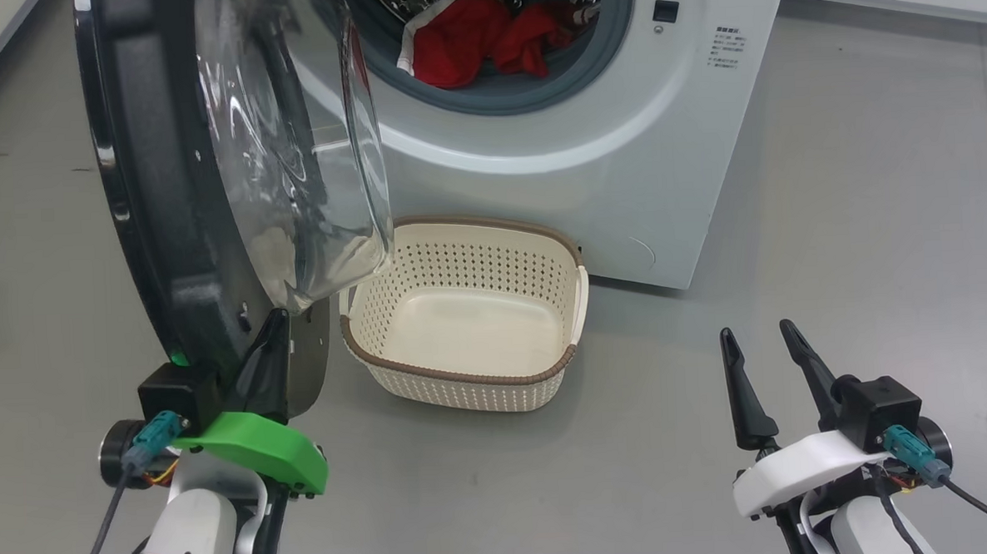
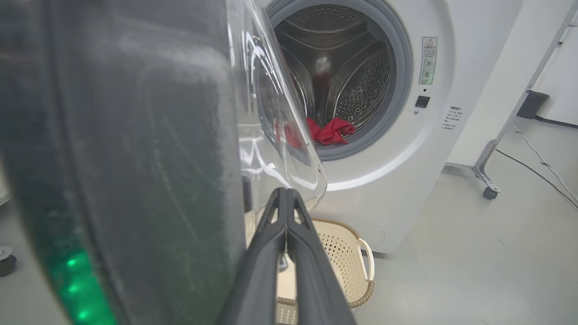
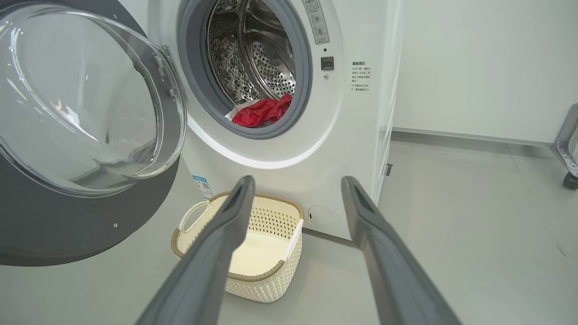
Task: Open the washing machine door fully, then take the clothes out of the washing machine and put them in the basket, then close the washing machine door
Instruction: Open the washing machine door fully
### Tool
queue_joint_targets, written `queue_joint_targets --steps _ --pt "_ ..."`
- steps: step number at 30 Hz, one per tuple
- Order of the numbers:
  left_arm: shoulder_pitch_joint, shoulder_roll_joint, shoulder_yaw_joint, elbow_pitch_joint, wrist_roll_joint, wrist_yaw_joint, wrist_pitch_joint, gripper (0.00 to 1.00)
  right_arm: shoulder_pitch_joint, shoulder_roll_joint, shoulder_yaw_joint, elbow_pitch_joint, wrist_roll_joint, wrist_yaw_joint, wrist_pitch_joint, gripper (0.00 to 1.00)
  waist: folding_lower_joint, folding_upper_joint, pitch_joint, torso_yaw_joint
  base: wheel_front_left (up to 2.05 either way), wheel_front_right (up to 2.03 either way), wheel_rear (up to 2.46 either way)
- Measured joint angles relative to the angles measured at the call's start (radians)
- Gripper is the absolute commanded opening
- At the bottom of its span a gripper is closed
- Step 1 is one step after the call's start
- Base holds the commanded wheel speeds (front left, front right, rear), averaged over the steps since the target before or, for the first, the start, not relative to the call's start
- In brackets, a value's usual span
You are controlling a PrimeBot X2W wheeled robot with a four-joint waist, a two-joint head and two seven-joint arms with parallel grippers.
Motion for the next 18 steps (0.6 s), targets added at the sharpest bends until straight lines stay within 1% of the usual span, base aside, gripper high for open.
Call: queue_joint_targets --steps 9,14,18 --pt "-0.001 0.012 0.048 -0.002 -0.030 0.016 -0.012 0.00 0.000 0.000 0.005 0.002 -0.010 0.000 0.000 1.00 0.0000 0.0000 0.034 0.033 0.00 0.00 0.00" --pt "-0.003 0.026 0.090 -0.004 -0.049 0.027 -0.024 0.00 -0.005 0.000 0.019 0.004 -0.017 0.000 0.000 1.00 0.0000 0.0000 0.058 0.046 0.00 0.00 0.00" --pt "-0.007 0.048 0.123 -0.004 -0.057 0.035 -0.028 0.00 -0.010 0.000 0.023 0.008 -0.026 0.000 0.000 1.00 0.0000 0.0000 0.078 0.053 0.00 0.00 0.00"
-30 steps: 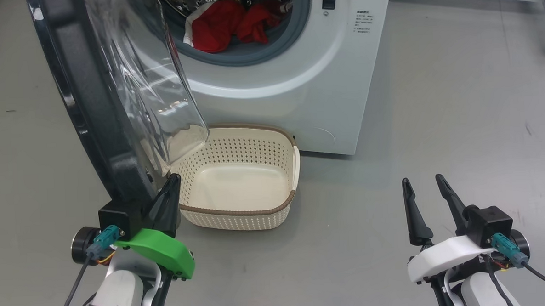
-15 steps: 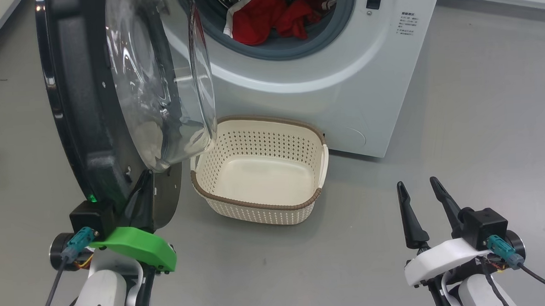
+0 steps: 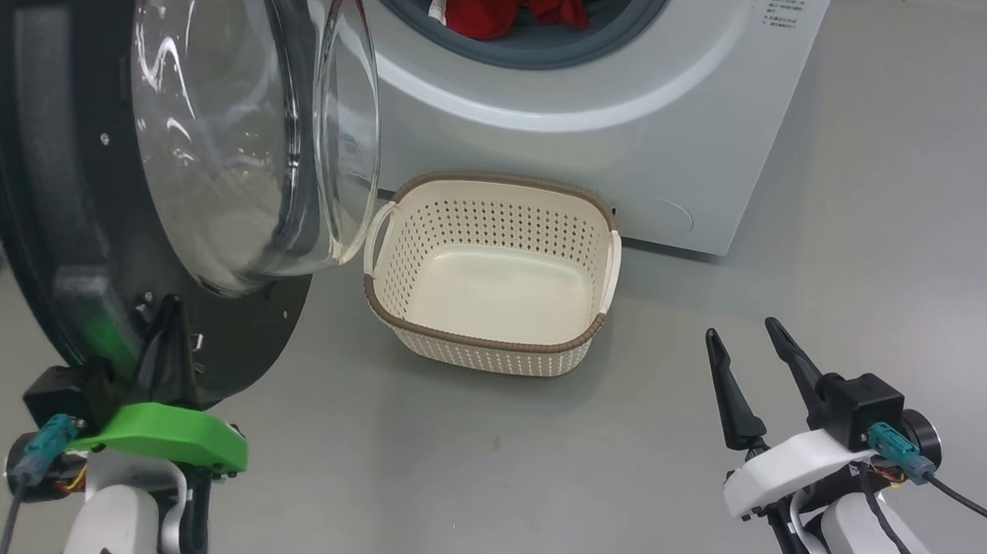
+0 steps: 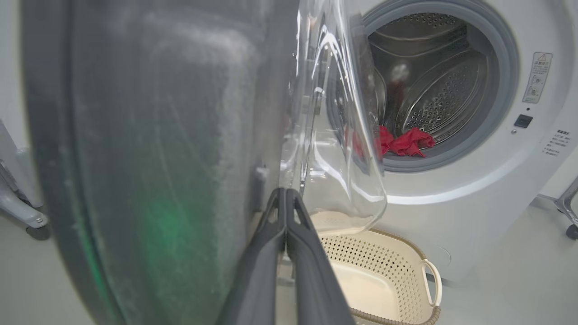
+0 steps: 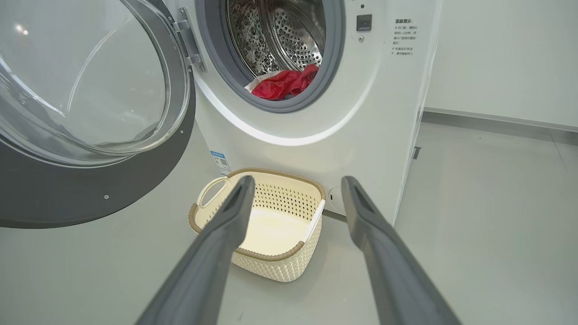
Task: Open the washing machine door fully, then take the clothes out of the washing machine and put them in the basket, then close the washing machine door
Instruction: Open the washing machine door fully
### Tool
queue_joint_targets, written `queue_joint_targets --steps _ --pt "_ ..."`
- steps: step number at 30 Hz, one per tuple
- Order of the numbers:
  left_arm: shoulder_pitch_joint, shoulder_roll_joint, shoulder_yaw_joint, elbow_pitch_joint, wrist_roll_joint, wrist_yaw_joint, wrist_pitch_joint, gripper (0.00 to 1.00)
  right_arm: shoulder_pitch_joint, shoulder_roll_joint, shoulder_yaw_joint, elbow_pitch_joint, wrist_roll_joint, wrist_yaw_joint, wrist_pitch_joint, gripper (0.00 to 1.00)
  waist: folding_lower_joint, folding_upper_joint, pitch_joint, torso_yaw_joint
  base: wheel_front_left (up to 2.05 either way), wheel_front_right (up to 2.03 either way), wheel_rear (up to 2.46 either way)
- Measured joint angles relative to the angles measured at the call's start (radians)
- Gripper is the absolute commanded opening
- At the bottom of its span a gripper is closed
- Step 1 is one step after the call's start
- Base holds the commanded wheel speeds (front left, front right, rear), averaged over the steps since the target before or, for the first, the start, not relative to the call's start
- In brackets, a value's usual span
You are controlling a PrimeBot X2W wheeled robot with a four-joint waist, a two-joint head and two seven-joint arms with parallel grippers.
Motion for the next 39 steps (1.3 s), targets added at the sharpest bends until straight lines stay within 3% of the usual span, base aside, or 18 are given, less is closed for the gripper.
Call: queue_joint_targets --steps 17,39 --pt "-0.043 0.085 0.156 0.015 -0.081 0.015 -0.017 0.00 -0.040 -0.008 0.022 0.011 -0.035 0.001 0.008 1.00 0.0000 0.0000 0.099 -0.012 0.00 0.00 0.00" --pt "-0.151 0.195 0.285 0.119 -0.151 0.015 -0.026 0.00 -0.109 -0.039 0.033 -0.010 -0.069 -0.001 0.036 1.00 0.0000 0.0000 0.241 -0.042 0.00 0.00 0.00"
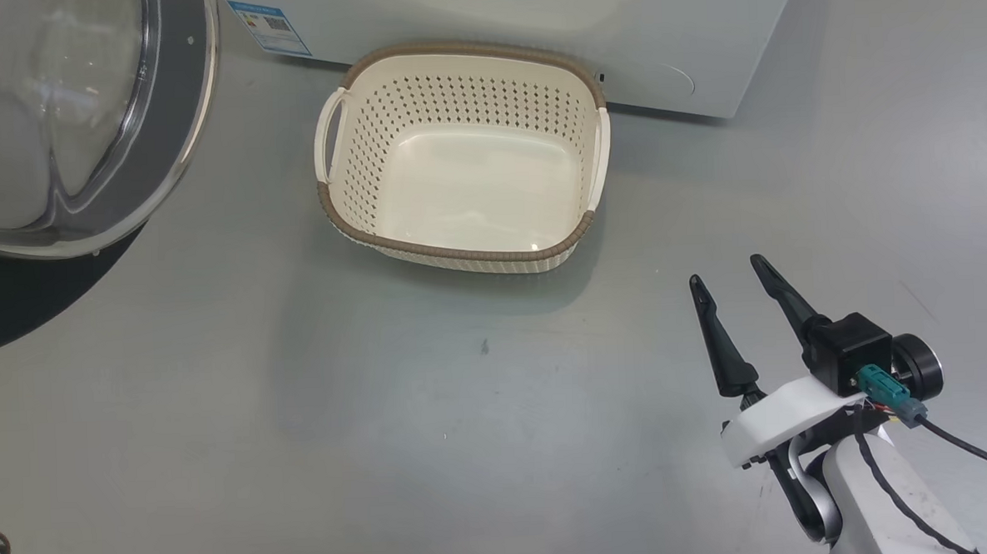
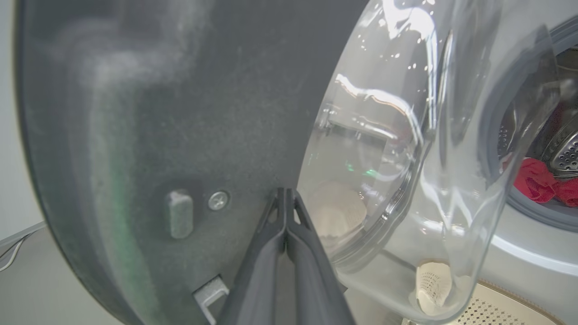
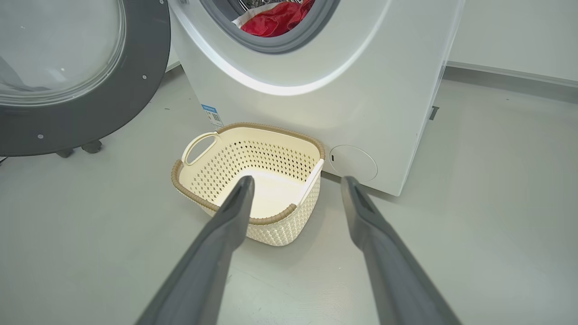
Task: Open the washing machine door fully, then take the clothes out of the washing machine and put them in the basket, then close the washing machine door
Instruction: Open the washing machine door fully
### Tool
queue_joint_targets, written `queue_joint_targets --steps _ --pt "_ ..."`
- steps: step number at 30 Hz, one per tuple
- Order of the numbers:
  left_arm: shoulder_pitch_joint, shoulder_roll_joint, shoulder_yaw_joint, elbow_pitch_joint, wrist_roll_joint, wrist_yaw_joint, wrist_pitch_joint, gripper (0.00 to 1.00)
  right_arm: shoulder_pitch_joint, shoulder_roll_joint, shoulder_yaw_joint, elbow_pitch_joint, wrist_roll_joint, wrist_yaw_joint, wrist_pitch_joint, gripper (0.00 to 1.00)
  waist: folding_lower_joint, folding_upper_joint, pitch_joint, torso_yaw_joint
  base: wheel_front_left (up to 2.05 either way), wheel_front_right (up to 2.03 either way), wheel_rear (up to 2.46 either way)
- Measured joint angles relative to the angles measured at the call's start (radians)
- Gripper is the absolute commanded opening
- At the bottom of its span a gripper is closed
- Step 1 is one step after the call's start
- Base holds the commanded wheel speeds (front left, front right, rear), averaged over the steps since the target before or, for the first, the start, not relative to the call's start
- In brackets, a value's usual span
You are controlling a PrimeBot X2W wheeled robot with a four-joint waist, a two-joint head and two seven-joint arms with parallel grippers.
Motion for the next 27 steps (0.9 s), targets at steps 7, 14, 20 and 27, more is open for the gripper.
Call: queue_joint_targets --steps 7,14,20,27 --pt "-0.042 0.035 0.022 0.050 -0.014 0.000 -0.003 0.00 -0.018 -0.008 -0.001 -0.012 -0.011 -0.002 0.009 1.00 0.0000 0.0000 0.043 -0.004 0.00 0.00 0.00" --pt "-0.086 0.043 0.042 0.106 -0.033 -0.004 -0.007 0.00 -0.033 -0.016 -0.003 -0.018 -0.019 -0.010 0.009 1.00 0.0003 0.0000 0.078 -0.006 0.00 0.00 0.00" --pt "-0.110 0.053 0.049 0.151 -0.034 -0.014 -0.008 0.00 -0.039 -0.016 -0.002 -0.017 -0.019 -0.010 0.009 1.00 0.0003 0.0000 0.087 -0.006 0.00 0.00 0.00" --pt "-0.129 0.054 0.040 0.193 -0.030 -0.026 -0.017 0.00 -0.050 -0.016 -0.003 -0.001 -0.019 -0.010 0.008 1.00 0.0002 0.0000 0.078 -0.002 0.00 0.00 0.00"
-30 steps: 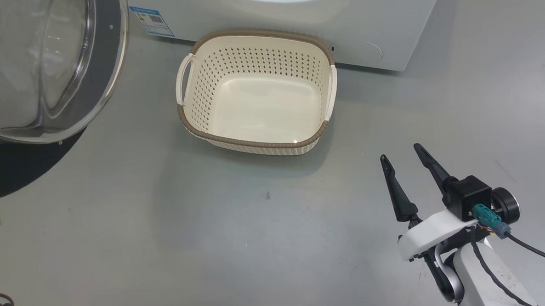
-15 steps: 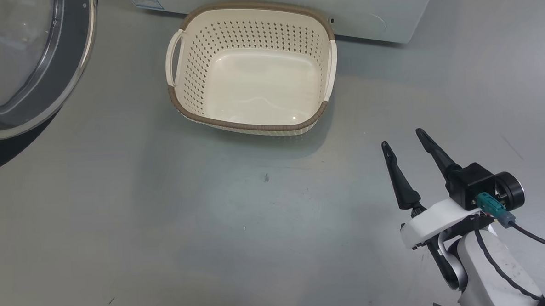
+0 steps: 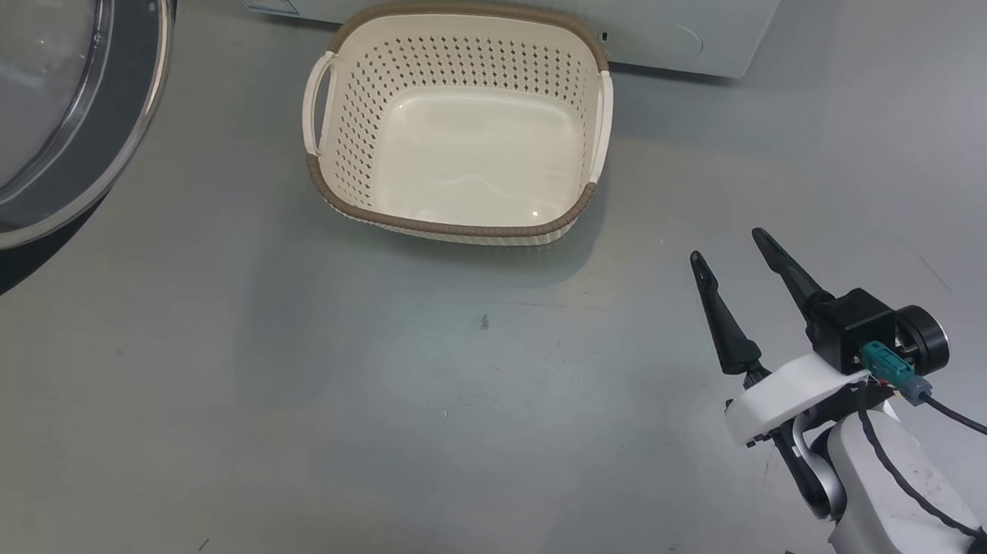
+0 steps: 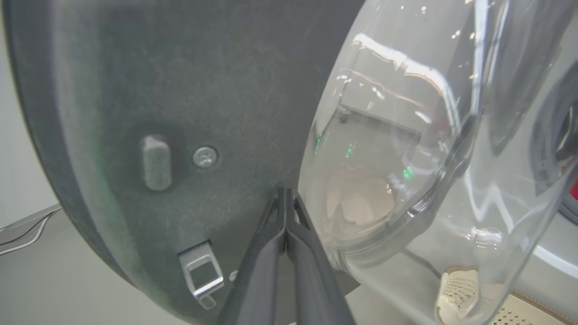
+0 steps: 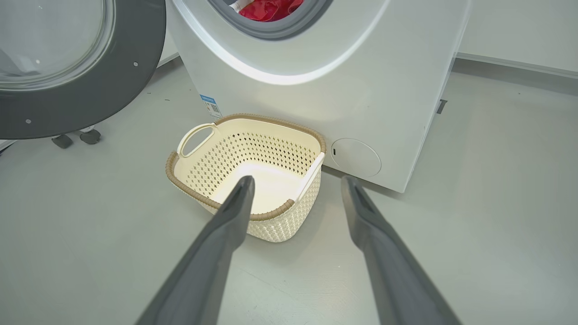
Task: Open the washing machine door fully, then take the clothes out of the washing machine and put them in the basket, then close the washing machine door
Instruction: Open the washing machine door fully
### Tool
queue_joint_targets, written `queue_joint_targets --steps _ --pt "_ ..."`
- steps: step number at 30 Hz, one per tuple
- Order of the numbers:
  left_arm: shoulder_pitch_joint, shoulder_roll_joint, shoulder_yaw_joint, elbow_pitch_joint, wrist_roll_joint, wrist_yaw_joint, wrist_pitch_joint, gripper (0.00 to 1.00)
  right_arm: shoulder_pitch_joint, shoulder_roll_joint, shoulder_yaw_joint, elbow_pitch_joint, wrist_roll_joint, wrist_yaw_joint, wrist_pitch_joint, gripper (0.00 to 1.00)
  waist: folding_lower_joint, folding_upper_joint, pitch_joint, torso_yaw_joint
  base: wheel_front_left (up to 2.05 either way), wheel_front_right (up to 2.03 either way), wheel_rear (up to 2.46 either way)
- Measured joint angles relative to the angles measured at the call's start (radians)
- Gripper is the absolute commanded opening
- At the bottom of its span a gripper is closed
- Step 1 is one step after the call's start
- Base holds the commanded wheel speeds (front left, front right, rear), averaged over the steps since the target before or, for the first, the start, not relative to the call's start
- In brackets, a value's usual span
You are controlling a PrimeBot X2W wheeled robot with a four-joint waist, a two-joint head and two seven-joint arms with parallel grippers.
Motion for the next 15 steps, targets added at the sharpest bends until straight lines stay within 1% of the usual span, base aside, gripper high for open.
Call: queue_joint_targets --steps 6,15 --pt "-0.001 -0.002 -0.021 0.023 0.021 -0.010 -0.008 0.00 0.000 0.005 0.000 0.018 0.003 0.000 -0.003 1.00 0.0000 0.0000 -0.031 0.003 0.00 0.00 0.00" --pt "0.001 -0.022 -0.100 0.007 0.097 -0.036 -0.009 0.00 0.001 0.021 -0.002 0.054 0.038 0.001 -0.020 1.00 -0.0001 0.0000 -0.108 0.003 0.00 0.00 0.00"
